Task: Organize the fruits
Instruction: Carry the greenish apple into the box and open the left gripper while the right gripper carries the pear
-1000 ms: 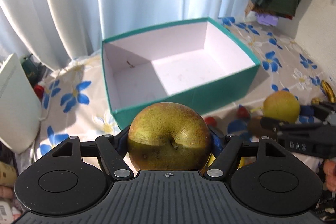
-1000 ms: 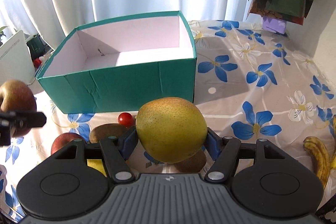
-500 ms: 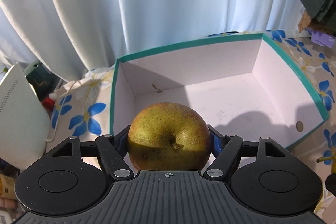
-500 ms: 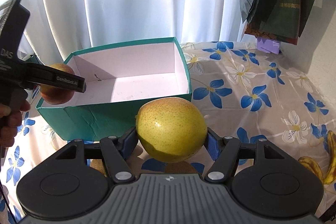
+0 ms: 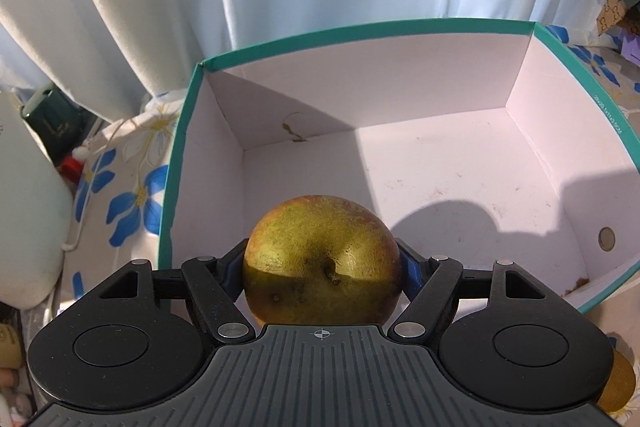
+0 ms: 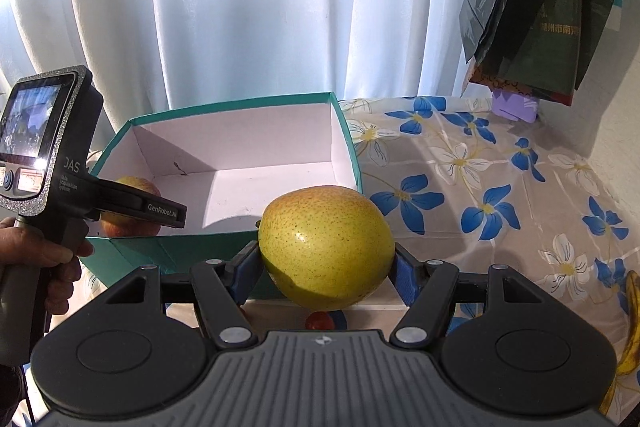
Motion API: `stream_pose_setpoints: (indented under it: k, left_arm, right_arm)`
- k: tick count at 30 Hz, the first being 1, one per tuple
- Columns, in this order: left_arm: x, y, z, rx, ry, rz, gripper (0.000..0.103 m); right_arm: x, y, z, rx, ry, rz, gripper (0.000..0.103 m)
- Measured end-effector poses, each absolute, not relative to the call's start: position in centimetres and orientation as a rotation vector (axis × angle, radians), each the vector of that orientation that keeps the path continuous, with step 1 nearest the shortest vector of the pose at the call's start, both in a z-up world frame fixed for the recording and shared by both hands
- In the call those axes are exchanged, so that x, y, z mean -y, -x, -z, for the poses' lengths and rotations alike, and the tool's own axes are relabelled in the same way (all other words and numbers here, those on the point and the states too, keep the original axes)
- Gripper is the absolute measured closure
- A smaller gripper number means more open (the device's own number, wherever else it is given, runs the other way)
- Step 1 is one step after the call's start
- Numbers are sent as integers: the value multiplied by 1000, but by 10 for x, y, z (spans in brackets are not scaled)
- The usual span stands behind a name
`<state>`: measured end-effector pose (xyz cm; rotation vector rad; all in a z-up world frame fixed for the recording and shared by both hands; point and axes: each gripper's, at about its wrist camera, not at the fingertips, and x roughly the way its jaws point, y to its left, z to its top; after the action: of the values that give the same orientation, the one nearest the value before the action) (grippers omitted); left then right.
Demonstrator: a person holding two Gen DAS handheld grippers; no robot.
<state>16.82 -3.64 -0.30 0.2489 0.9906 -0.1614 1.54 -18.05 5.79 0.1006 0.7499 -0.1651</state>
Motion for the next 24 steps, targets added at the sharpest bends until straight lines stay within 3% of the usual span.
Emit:
stream_pose_setpoints:
  k: [13, 15, 21, 24]
  left_arm:
    - [48, -168, 11, -955, -321, 111, 26]
    - [49, -168, 9, -953, -306, 115, 31]
    - [48, -165, 4, -948, -297, 127, 26]
    - [44, -160, -4, -929, -272, 140, 11]
  right_arm:
    - [187, -32, -59, -726, -93, 176, 36]
    - [187, -34, -60, -722, -93, 176, 36]
    - [189, -42, -59, -713, -88, 173, 36]
    - [190, -46, -59, -710, -85, 170, 36]
